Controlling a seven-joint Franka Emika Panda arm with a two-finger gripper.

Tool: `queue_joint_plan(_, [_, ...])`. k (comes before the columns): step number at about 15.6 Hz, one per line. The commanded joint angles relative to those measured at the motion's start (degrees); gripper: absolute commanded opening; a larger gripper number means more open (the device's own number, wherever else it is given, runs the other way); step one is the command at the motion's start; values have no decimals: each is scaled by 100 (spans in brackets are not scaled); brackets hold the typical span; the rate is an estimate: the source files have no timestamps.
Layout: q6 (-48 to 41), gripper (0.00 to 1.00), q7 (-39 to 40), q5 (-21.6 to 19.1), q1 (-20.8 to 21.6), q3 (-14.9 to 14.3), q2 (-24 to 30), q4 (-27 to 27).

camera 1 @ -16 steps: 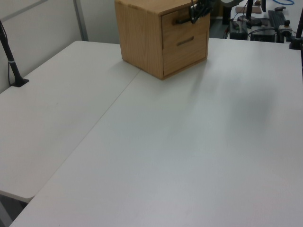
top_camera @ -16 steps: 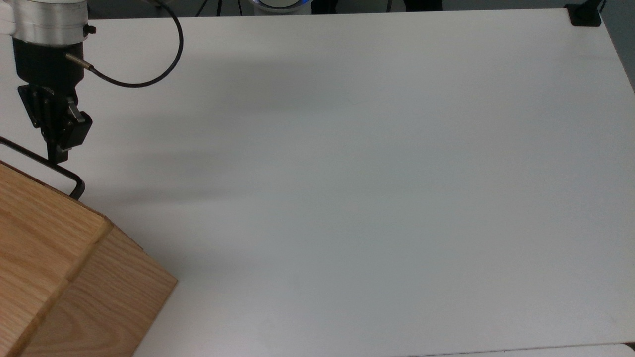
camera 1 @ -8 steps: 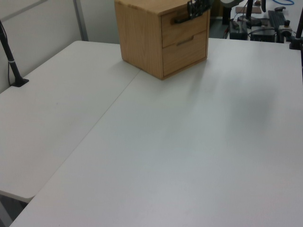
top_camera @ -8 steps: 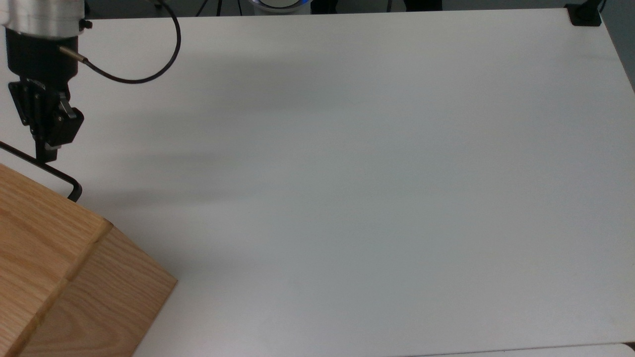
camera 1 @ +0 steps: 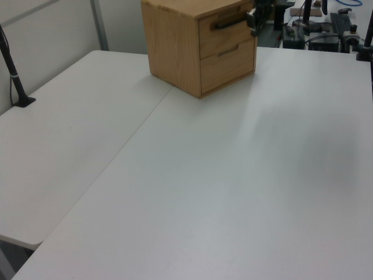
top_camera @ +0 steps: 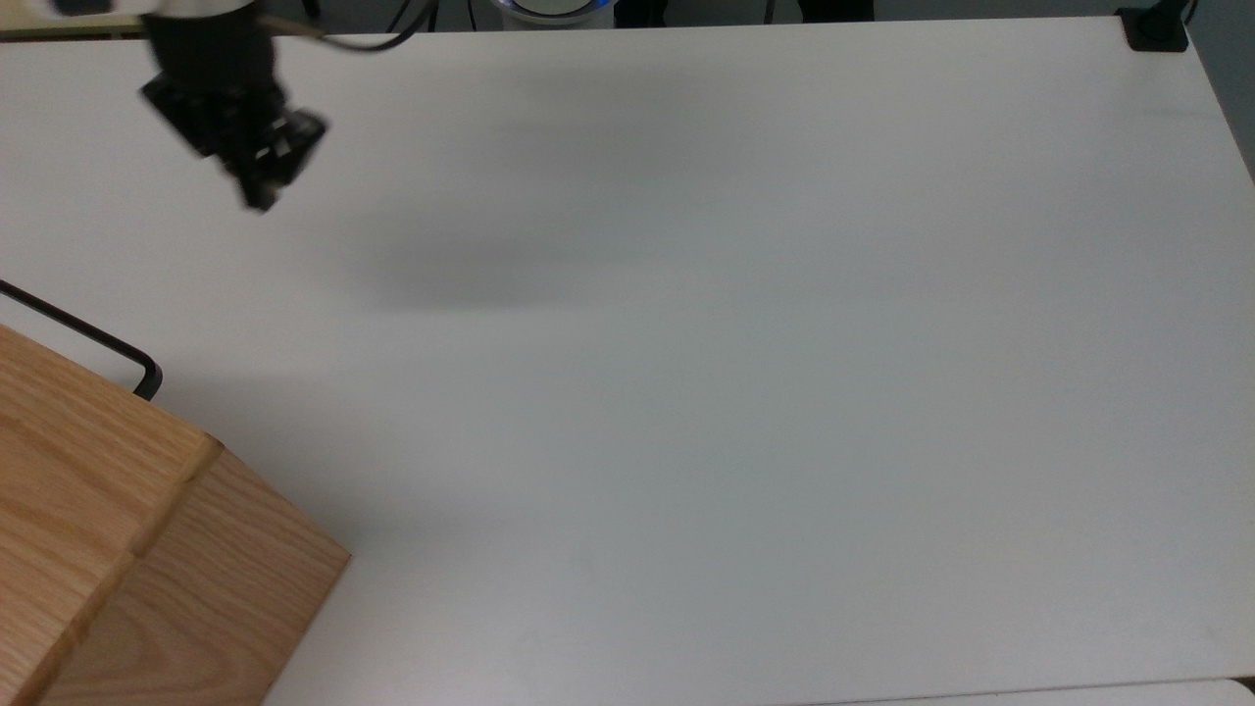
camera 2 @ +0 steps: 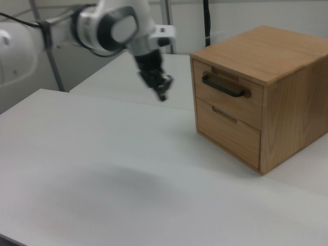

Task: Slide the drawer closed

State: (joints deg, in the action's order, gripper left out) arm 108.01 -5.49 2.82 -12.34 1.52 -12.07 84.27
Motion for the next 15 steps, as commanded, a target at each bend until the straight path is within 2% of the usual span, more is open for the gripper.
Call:
queue_joint_plan(1, [-1437, 30, 952, -273, 433, -56, 564, 142])
queue_joint_plan(2, [-1727, 40, 1058, -308, 538, -56, 678, 142])
queue_joint_plan(3, [-1957, 60, 1120, -369, 644, -56, 801, 151])
queue_joint_plan(4, [-2107, 91, 1121, -413, 732, -56, 933, 168])
queue_joint_plan(5, [-2230, 100, 1129, -422, 829, -56, 1056, 186])
queue_joint_plan(9, [-2434, 100, 1129, -387, 1181, -64, 1251, 309])
queue_joint_plan(15, [-2319, 100, 1059, -387, 1164, -82, 1251, 353])
